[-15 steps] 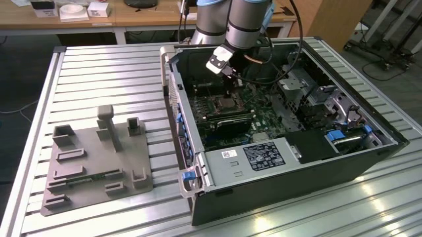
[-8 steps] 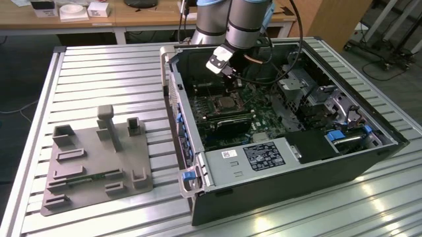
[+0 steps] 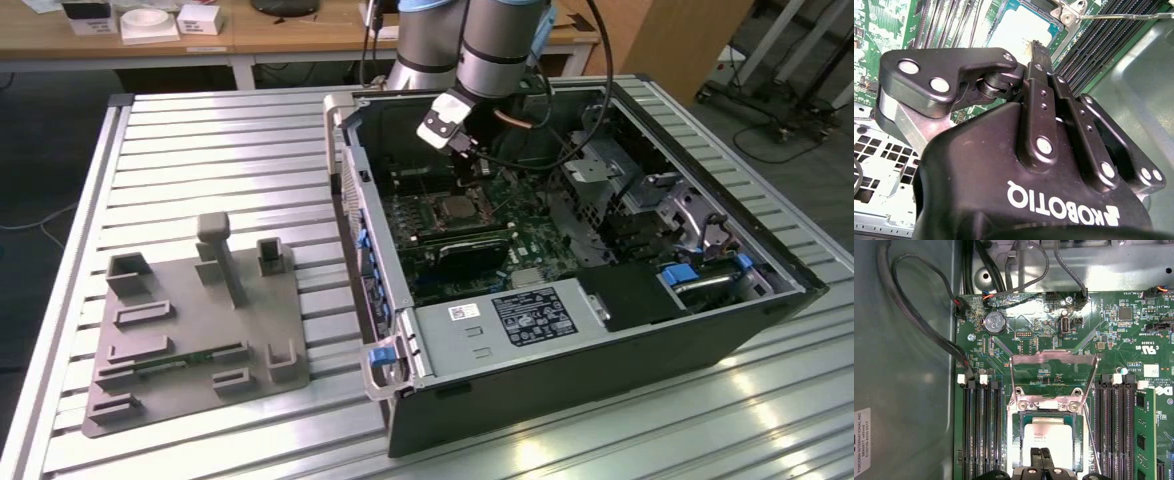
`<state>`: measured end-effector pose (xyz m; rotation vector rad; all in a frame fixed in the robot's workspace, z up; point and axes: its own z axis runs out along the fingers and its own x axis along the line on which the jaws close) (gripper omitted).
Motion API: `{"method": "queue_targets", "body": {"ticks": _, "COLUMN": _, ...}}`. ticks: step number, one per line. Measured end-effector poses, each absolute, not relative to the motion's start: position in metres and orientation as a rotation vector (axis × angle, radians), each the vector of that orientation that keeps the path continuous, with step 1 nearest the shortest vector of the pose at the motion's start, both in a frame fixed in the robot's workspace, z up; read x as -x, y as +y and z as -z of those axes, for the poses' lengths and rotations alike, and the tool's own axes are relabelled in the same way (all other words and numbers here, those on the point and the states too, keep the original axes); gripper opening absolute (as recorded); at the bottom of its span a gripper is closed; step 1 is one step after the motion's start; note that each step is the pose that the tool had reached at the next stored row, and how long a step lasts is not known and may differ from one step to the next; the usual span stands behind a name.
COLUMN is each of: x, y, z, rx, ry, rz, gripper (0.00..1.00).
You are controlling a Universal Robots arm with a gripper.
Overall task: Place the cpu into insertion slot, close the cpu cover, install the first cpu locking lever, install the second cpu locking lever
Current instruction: 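Close the cpu cover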
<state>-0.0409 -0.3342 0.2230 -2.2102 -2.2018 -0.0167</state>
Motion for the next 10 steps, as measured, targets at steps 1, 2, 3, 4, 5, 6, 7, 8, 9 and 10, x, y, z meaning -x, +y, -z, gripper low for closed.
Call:
{"method": "queue_targets", "body": {"ticks": 1, "x": 0.0409, "y": -0.3342, "z": -0.223, "rx": 2.21, "ry": -2.202, "rz": 0.017, "gripper": 0.1}}
{"method": "queue_targets", "body": {"ticks": 2, "x": 0.0409, "y": -0.3342, "z": -0.223, "rx": 2.21, "ry": -2.202, "rz": 0.017, "gripper": 0.1}}
{"method": "queue_targets", "body": {"ticks": 3, "x": 0.0409, "y": -0.3342, "z": -0.223, "rx": 2.21, "ry": -2.202, "rz": 0.016, "gripper": 0.1}}
{"method": "queue_targets", "body": {"ticks": 4, "x": 0.0409, "y": -0.3342, "z": -0.223, "rx": 2.21, "ry": -2.202, "rz": 0.017, "gripper": 0.1}}
{"method": "queue_targets", "body": {"ticks": 5, "x": 0.0409, "y": -0.3342, "z": -0.223, "rx": 2.21, "ry": -2.202, "rz": 0.016, "gripper": 0.1}}
{"method": "queue_targets", "body": {"ticks": 6, "x": 0.0409, "y": -0.3342, "z": -0.2232, "rx": 2.21, "ry": -2.202, "rz": 0.016, "gripper": 0.1}}
{"method": "queue_targets", "body": {"ticks": 7, "x": 0.041, "y": -0.3342, "z": -0.224, "rx": 2.21, "ry": -2.202, "rz": 0.016, "gripper": 0.1}}
{"method": "queue_targets", "body": {"ticks": 8, "x": 0.041, "y": -0.3342, "z": -0.2258, "rx": 2.21, "ry": -2.202, "rz": 0.016, "gripper": 0.1}}
{"method": "queue_targets", "body": {"ticks": 9, "x": 0.0409, "y": -0.3341, "z": -0.2284, "rx": 2.21, "ry": -2.202, "rz": 0.017, "gripper": 0.1}}
{"method": "queue_targets", "body": {"ticks": 10, "x": 0.0409, "y": -0.3342, "z": -0.2307, "rx": 2.21, "ry": -2.202, "rz": 0.016, "gripper": 0.1}}
